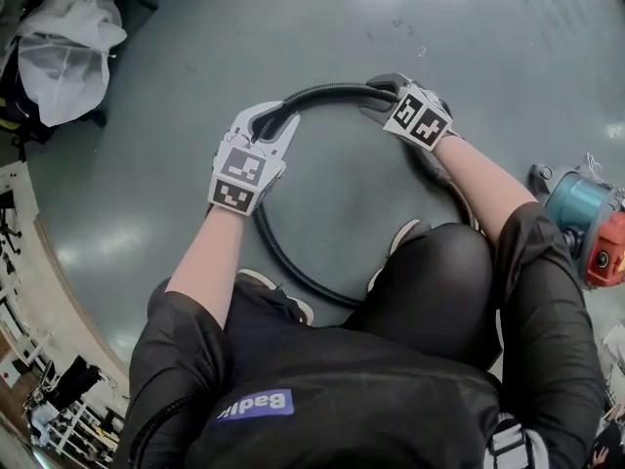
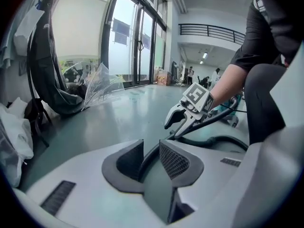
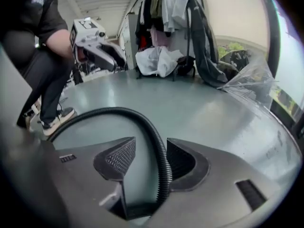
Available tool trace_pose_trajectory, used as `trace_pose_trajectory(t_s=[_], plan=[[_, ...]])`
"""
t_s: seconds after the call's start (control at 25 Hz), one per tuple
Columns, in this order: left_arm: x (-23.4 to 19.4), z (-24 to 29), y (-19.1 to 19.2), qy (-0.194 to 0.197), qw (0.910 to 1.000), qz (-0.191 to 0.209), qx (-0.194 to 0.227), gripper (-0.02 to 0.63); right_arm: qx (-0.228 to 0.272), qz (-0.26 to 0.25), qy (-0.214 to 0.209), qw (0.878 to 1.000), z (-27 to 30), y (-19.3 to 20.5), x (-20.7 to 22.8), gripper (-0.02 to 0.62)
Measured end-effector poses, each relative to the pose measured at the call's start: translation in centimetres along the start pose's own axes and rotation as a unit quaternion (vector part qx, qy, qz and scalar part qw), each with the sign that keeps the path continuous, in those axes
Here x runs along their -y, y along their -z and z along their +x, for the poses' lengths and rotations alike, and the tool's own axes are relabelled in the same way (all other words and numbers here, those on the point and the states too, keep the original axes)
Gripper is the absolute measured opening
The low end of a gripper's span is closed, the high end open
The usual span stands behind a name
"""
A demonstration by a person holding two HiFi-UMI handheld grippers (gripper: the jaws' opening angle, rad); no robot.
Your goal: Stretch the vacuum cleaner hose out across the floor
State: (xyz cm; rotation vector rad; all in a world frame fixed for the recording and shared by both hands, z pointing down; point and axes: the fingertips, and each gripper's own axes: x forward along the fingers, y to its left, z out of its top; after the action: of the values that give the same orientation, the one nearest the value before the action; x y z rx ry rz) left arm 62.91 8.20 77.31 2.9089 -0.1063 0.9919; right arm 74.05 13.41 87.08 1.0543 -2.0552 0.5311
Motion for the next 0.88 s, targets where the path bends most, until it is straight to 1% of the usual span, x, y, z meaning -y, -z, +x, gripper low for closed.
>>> trace_pose_trajectory(t_s=[0.12, 0.2, 0.28, 0.4, 0.52, 0.56, 0.6, 0.68, 0.76, 0.8, 0.88], plan=[[-0.5, 0.7, 2.6, -0.006, 0.9994, 0.003, -0.035, 0.115, -0.070, -0.062, 0.004, 0.996, 4.0, 2.6, 1.0, 0.216], [-1.0, 1.1, 4.4, -0.013, 0.9983, -0.002, -0.056, 0.135, -0.114, -0.098, 0.001, 0.989, 6.2, 4.1, 1.4, 0.232], [-1.2, 1.3, 6.2, -0.020, 0.9967, -0.011, -0.078, 0.160, -0.153, -0.128, 0.000, 0.980, 7.8, 5.4, 1.7, 0.233], [-0.9, 1.2, 8.3, -0.024, 0.9938, -0.025, -0.106, 0.178, -0.187, -0.143, 0.005, 0.972, 9.5, 7.0, 2.6, 0.233], [0.1, 1.2, 10.0, -0.022, 0.9908, -0.032, -0.130, 0.178, -0.213, -0.148, -0.004, 0.966, 10.4, 9.2, 3.1, 0.232], [0.3, 1.2, 10.4, -0.023, 0.9899, -0.032, -0.136, 0.177, -0.216, -0.145, -0.003, 0.966, 10.5, 9.6, 3.3, 0.232], [0.3, 1.2, 10.8, -0.025, 0.9891, -0.032, -0.142, 0.178, -0.214, -0.138, 0.001, 0.967, 10.4, 9.6, 3.6, 0.200], [0.0, 1.3, 12.0, -0.034, 0.9868, -0.034, -0.154, 0.178, -0.197, -0.111, 0.009, 0.974, 9.9, 8.7, 3.9, 0.186], [-0.5, 1.3, 13.9, -0.049, 0.9827, -0.038, -0.174, 0.178, -0.174, -0.079, 0.016, 0.981, 8.9, 7.2, 3.9, 0.181], [-0.8, 1.3, 15.1, -0.058, 0.9799, -0.040, -0.186, 0.190, -0.160, -0.065, 0.019, 0.985, 8.3, 6.3, 3.8, 0.181], [-1.3, 1.3, 17.4, -0.079, 0.9745, -0.040, -0.206, 0.246, -0.125, -0.047, 0.027, 0.991, 6.7, 3.7, 3.4, 0.181]])
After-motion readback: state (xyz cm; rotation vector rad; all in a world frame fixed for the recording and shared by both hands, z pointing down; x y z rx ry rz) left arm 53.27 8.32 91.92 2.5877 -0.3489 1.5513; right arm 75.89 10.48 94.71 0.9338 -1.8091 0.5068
